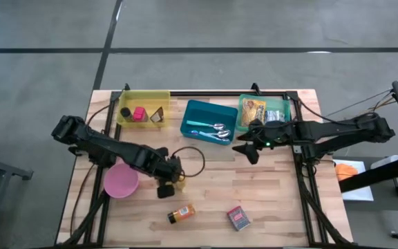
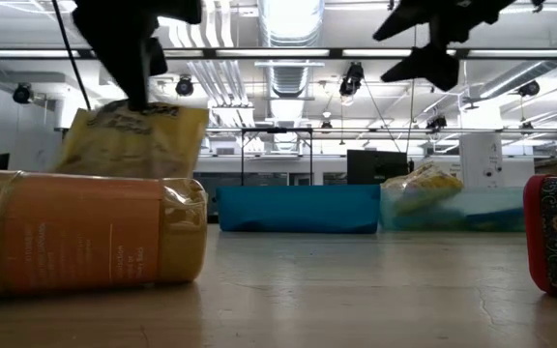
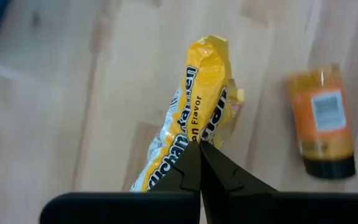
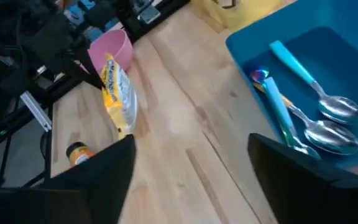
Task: Pick & Place Food Item
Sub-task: Put the yellow noodle pack into the green bin
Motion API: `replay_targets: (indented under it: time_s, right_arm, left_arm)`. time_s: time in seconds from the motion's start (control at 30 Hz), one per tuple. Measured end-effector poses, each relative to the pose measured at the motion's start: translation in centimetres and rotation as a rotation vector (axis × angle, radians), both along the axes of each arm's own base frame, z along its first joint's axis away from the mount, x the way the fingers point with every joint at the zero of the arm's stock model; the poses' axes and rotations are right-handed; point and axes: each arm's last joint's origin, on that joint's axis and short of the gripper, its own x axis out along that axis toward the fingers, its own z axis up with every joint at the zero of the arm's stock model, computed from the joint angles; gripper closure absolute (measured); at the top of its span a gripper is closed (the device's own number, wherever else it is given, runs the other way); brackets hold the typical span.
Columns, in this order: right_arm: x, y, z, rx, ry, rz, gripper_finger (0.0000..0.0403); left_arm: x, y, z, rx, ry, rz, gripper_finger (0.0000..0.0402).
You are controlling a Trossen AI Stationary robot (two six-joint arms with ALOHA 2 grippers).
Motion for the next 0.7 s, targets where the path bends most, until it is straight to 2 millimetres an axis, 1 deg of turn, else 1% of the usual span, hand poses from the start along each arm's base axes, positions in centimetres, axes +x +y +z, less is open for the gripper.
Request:
replay_targets:
  time_s: [0.17, 0.2, 0.27, 0.33, 0.47, 0.57, 0.7]
  right_arm:
    - [1.7, 0.1, -0.6, 0.02, 0.012, 0.004, 0.0026]
    - [2.0, 0.2, -0.7, 0.033, 0.022, 0.011, 0.0015]
    - [2.6, 0.4, -0.8, 0.075, 0.031, 0.005, 0.0007]
    - [3.3, 0.8, -0.9, 0.083, 0.027, 0.017, 0.0011]
    - [4.7, 2.2, 0.0, 0.037, -0.013, 0.086, 0.003]
    - [5.9, 3.0, 0.5, -0.013, -0.013, 0.109, 0.0047]
    - [7.9, 3.3, 0.8, -0.075, 0.03, 0.131, 0.0072]
  left_arm:
    - [0.8, 1.7, 1.2, -0.006, -0.122, 0.118, 0.0401]
    - [0.9, 2.1, 1.5, -0.007, -0.149, 0.138, 0.0401]
    - [1.1, 2.8, 2.1, -0.012, -0.201, 0.176, 0.0401]
    - [1.2, 3.6, 2.5, -0.01, -0.236, 0.213, 0.0401]
    - [1.5, 4.7, 2.8, 0.013, -0.262, 0.265, 0.0401]
    - [1.9, 5.1, 3.1, 0.006, -0.305, 0.279, 0.0401]
    - [2.4, 5.3, 3.5, -0.007, -0.369, 0.281, 0.0401]
